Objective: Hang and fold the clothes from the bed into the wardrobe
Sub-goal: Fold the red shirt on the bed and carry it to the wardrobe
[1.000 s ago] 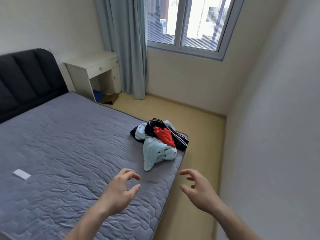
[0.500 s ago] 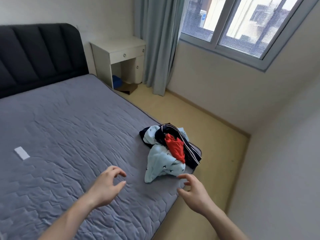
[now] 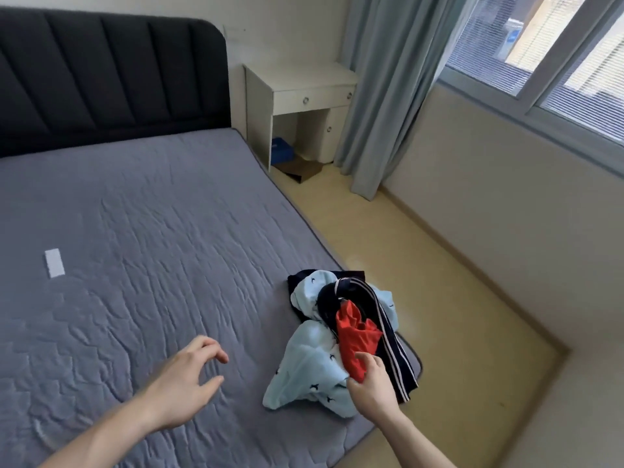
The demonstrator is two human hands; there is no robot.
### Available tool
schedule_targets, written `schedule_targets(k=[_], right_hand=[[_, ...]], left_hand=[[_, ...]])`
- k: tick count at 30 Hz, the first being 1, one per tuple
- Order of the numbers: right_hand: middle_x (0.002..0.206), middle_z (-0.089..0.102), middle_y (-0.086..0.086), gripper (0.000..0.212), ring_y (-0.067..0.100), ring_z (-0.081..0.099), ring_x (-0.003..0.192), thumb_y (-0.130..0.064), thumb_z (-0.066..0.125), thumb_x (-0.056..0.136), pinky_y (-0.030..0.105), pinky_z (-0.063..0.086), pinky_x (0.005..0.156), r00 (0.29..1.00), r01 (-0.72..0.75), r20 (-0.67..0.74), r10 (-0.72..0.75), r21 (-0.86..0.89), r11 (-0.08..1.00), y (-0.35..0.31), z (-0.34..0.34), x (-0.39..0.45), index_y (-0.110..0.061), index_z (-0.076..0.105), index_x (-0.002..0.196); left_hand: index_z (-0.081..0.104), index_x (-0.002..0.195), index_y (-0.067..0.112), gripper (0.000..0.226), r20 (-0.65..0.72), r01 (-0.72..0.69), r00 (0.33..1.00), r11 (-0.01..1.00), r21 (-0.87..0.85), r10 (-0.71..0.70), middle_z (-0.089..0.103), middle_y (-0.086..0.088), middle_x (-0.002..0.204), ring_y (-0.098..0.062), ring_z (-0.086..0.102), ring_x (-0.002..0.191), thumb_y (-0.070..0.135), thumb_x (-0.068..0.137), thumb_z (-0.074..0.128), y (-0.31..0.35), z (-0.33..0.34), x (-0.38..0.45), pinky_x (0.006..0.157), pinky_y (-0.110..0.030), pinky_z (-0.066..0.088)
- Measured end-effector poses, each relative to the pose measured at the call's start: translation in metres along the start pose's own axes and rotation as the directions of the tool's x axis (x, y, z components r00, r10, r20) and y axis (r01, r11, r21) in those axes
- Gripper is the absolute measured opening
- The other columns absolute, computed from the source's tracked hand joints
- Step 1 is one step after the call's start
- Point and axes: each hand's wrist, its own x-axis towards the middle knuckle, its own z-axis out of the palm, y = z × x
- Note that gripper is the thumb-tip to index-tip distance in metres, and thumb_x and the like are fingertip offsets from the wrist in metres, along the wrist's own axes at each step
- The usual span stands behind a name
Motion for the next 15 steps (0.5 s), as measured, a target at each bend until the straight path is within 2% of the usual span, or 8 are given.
schedule_targets(k=[2,4,7,11,13,15], right_hand=[[0.148,0.041,-0.003,0.063,0.017,0.058,0.122,-0.019,0.059,0.088,0.032,0.051,0.1,0.999,-0.009,0.035,0.011,-0.059,0.998,0.018,0.006,0.049,-0.019,0.043,0.149],[0.152,0.04,0.001,0.065,0.021,0.053,0.13,-0.018,0.058,0.088,0.031,0.046,0.106,0.998,0.003,0.055,0.004,-0.135,0.991,0.037,0.013,0.099,-0.017,0.042,0.151],[0.154,0.038,0.008,0.065,0.03,0.052,0.131,-0.021,0.057,0.09,0.036,0.044,0.108,0.997,0.034,0.069,-0.019,-0.228,0.973,0.069,0.027,0.168,-0.015,0.039,0.152],[0.162,0.03,0.011,0.068,0.04,0.04,0.141,-0.028,0.052,0.094,0.042,0.035,0.116,0.998,0.031,0.059,-0.013,-0.327,0.945,0.11,0.053,0.245,-0.013,0.03,0.157],[0.158,0.037,0.011,0.07,0.039,0.041,0.141,-0.029,0.054,0.094,0.041,0.034,0.116,0.997,0.046,0.075,-0.019,-0.382,0.923,0.126,0.068,0.276,-0.011,0.029,0.157],[0.141,0.056,0.009,0.059,0.038,0.05,0.131,-0.031,0.056,0.092,0.04,0.043,0.107,0.993,0.031,0.112,0.021,-0.443,0.896,0.137,0.08,0.295,-0.012,0.044,0.147]], left_hand=[[0.053,0.104,0.047,0.017,-0.003,0.049,0.999,0.999,0.011,-0.049,0.042,0.031,0.12,0.005,0.057,0.105,0.043,0.092,0.065,0.003,0.017,0.027,0.091,-0.022,0.046],[0.051,0.104,0.048,0.018,-0.009,0.095,0.995,0.995,0.01,-0.095,0.04,0.032,0.121,0.006,0.057,0.106,0.043,0.092,0.064,0.001,0.037,0.057,0.092,-0.024,0.048],[0.051,0.106,0.048,0.02,-0.023,0.137,0.99,0.99,0.014,-0.137,0.038,0.034,0.122,0.01,0.054,0.105,0.042,0.092,0.064,-0.003,0.069,0.104,0.09,-0.023,0.048],[0.053,0.111,0.044,0.021,-0.023,0.163,0.986,0.986,-0.02,-0.163,0.04,0.031,0.123,0.009,0.054,0.108,0.037,0.094,0.064,-0.016,0.115,0.156,0.093,-0.03,0.05],[0.053,0.111,0.045,0.021,-0.034,0.165,0.986,0.986,-0.031,-0.166,0.04,0.032,0.122,0.008,0.053,0.109,0.036,0.095,0.062,-0.026,0.138,0.177,0.093,-0.025,0.047],[0.052,0.11,0.045,0.021,-0.034,0.153,0.987,0.986,-0.065,-0.155,0.039,0.031,0.121,0.008,0.052,0.109,0.034,0.096,0.062,-0.036,0.159,0.191,0.09,-0.017,0.042]])
